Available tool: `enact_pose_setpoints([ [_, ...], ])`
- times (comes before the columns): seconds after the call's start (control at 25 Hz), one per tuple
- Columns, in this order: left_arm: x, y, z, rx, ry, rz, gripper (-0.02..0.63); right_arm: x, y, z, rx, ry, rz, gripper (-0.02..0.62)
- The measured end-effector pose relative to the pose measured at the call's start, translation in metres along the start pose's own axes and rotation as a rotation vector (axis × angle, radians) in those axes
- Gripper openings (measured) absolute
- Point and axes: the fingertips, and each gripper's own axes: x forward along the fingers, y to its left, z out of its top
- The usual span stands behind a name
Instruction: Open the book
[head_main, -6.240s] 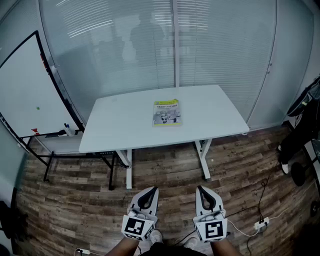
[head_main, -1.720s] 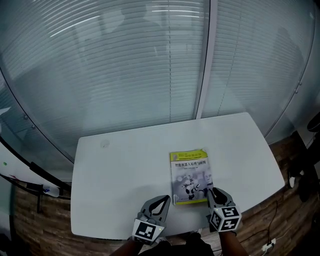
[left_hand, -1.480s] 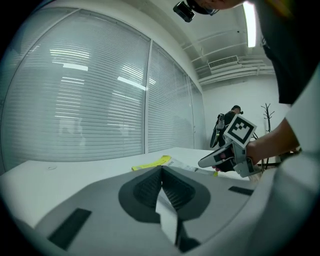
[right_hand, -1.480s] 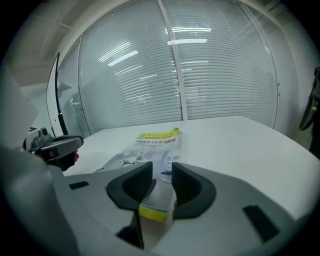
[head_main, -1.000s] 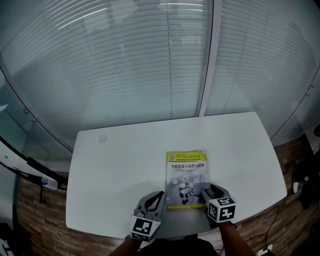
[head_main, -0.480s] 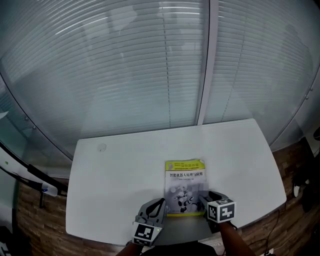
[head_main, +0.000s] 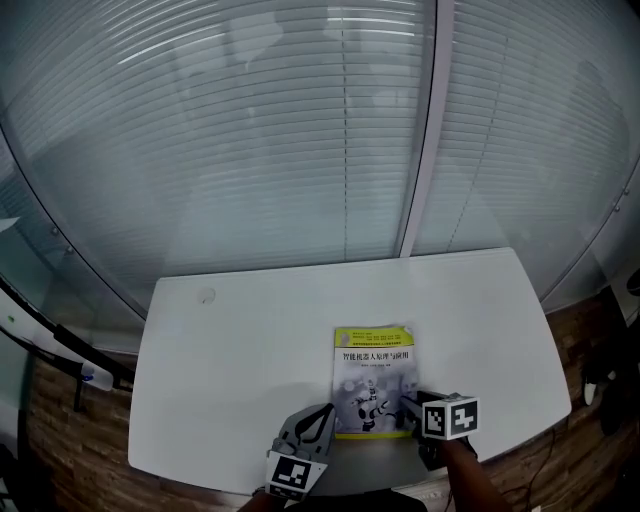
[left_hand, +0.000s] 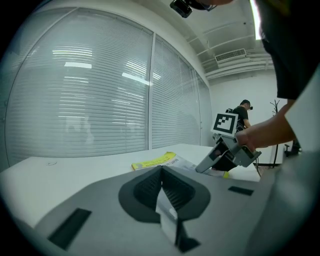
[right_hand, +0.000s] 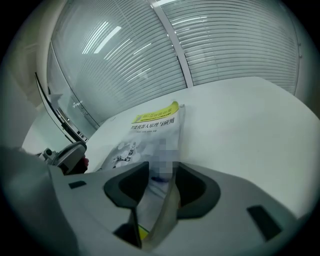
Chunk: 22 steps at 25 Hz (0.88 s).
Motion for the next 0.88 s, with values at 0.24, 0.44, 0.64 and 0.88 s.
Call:
enact_pose_setpoints([
  [0.24,-0.008,-0.001,0.003,0.016,-0.005,-0.011,0.009,-0.001,0.000,0.002,-0.036,0.025,-0.028,0.170],
  [0.44,-0.011,0.000,0.002,0.023,0.008,-0.012,0.009,-0.006,0.000,0.008,-0.145,-0.003,-0.119,0.166],
  [0.64,-0.017,0.002,-0.002,0.016,0.015,-0.006,0.009,-0.010,0.002,0.011,-0.176,-0.041,-0.167,0.154],
  [0.88,-0.025,0.007,-0.002,-0.004,0.017,0.001,0.009,-0.021,0.004,0.019,-0.185,-0.089,-0.217,0.095],
])
